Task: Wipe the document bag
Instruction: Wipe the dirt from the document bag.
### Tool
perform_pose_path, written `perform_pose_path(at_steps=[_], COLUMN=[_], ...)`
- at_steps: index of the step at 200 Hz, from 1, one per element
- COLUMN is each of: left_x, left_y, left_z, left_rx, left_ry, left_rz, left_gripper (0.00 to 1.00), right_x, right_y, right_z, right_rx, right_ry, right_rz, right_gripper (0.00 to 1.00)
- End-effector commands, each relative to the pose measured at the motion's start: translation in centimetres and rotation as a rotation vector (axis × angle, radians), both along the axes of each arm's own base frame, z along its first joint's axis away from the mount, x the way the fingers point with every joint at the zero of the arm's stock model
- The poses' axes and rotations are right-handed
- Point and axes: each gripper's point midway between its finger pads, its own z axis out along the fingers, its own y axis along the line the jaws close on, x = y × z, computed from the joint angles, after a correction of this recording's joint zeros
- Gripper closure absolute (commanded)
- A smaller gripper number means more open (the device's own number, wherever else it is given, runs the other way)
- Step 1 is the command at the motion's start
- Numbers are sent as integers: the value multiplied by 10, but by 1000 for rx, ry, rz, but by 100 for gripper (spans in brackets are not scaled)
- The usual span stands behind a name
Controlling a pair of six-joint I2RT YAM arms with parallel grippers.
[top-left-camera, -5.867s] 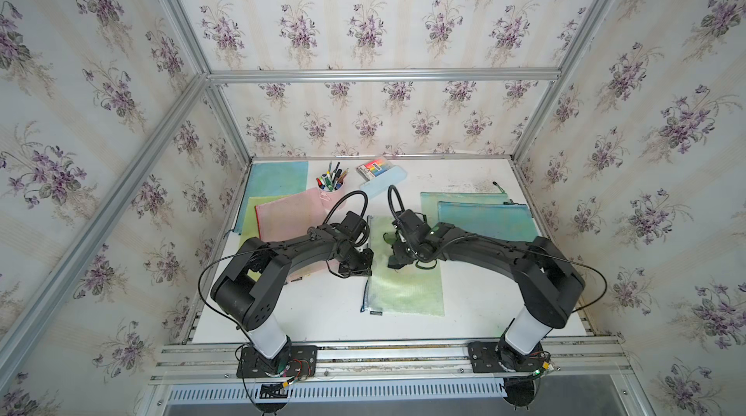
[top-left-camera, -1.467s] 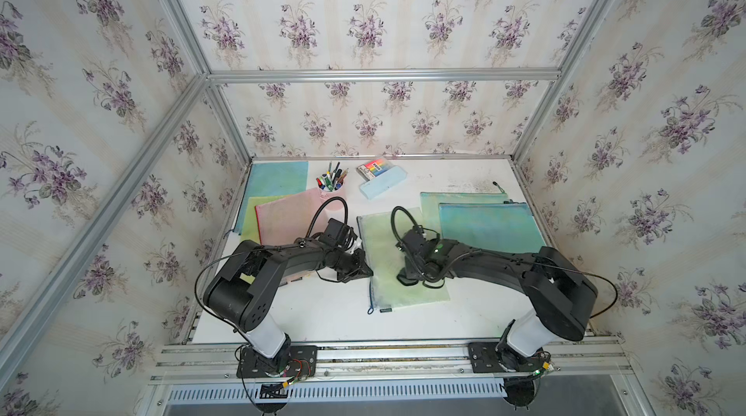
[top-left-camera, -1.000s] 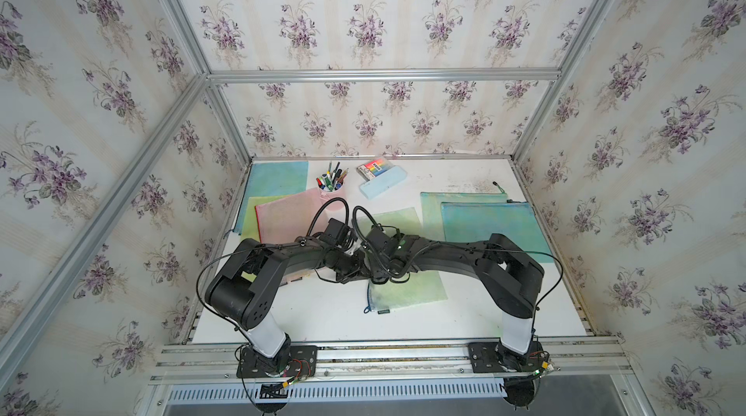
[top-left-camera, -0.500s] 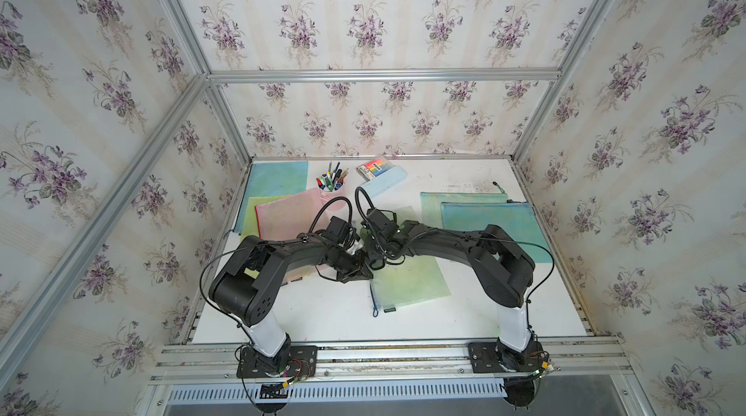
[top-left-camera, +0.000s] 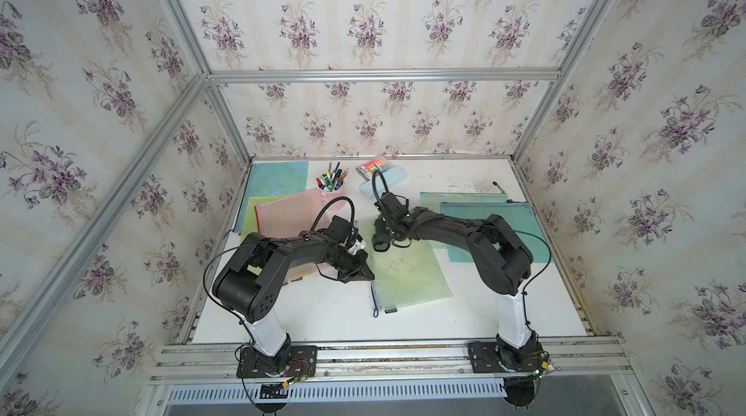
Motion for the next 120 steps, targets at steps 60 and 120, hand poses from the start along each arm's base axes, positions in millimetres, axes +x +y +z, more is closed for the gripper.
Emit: perform_pose_path(at_steps=[60,120], left_x=[1,10], left_y=[5,17], left_z=[9,17], left_rx=[23,68], left_ry=[-41,-78], left_rz=[9,54], left_gripper=[100,100], right_x=[58,13], right_y=[-97,-67], right_z=[10,46], right_rx=[-76,-78], right_ry=[-54,-97], right_rz=[-223,-86], right_gripper=[76,77])
